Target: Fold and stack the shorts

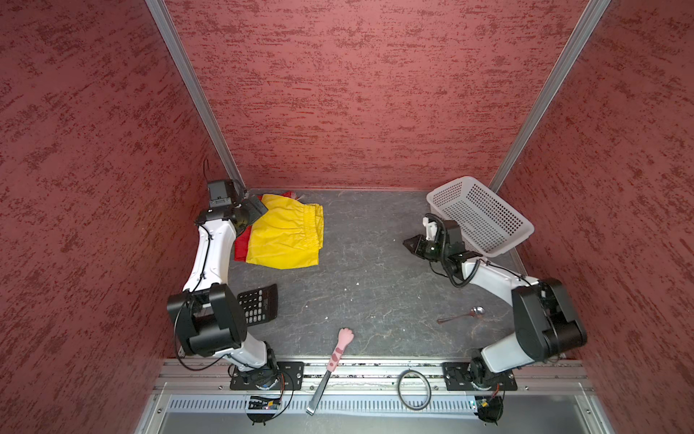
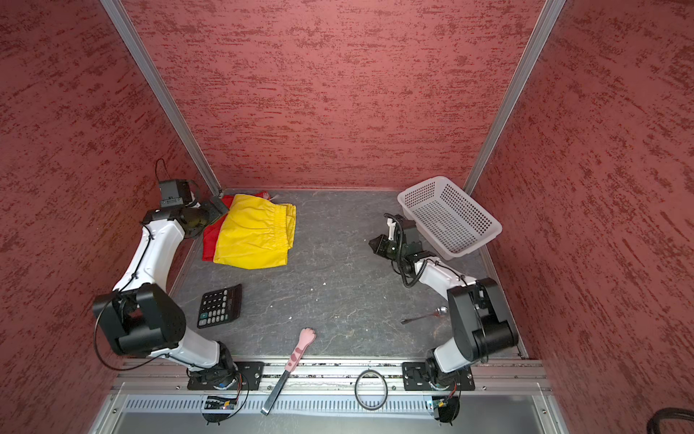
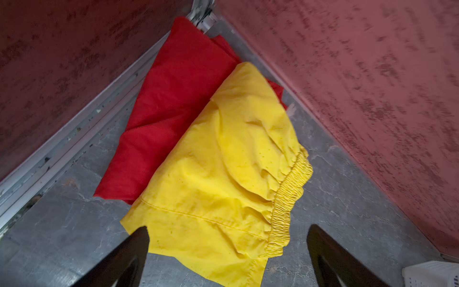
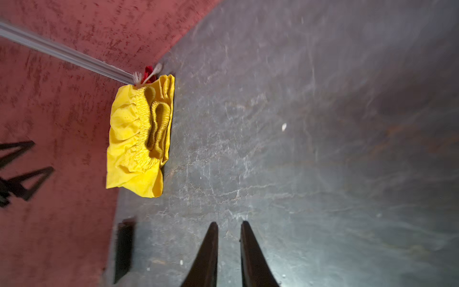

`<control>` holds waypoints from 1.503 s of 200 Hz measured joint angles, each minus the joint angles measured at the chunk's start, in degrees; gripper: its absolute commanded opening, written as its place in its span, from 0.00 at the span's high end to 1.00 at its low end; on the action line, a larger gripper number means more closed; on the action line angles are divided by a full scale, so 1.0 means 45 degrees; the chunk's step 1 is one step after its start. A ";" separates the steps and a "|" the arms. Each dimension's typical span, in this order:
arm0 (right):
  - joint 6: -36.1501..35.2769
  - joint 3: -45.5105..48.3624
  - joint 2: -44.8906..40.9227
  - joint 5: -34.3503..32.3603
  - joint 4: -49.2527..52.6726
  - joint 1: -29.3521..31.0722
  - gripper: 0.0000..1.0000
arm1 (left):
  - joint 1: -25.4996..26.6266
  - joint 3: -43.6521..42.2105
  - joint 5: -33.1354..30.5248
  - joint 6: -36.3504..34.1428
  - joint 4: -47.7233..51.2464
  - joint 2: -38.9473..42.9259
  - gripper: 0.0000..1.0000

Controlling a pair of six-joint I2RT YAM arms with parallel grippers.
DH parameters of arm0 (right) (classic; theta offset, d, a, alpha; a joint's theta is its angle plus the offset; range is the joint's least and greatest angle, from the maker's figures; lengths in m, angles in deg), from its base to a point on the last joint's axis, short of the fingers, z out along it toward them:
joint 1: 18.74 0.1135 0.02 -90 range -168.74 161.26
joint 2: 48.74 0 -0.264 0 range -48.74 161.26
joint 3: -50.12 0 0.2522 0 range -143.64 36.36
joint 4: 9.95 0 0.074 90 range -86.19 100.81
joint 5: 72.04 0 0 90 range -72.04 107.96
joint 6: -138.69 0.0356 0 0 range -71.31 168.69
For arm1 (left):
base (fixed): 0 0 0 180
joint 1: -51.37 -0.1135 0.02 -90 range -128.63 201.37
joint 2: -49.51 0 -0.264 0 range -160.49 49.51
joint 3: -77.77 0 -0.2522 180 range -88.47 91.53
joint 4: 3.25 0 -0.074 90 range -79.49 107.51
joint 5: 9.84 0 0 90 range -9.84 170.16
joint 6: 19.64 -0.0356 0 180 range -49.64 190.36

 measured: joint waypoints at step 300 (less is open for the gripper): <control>-0.6397 0.4605 0.0364 -1.3250 -0.7849 -0.0952 0.01 | 0.1472 -1.4202 -0.3988 -0.3084 -1.1963 0.6042 0.01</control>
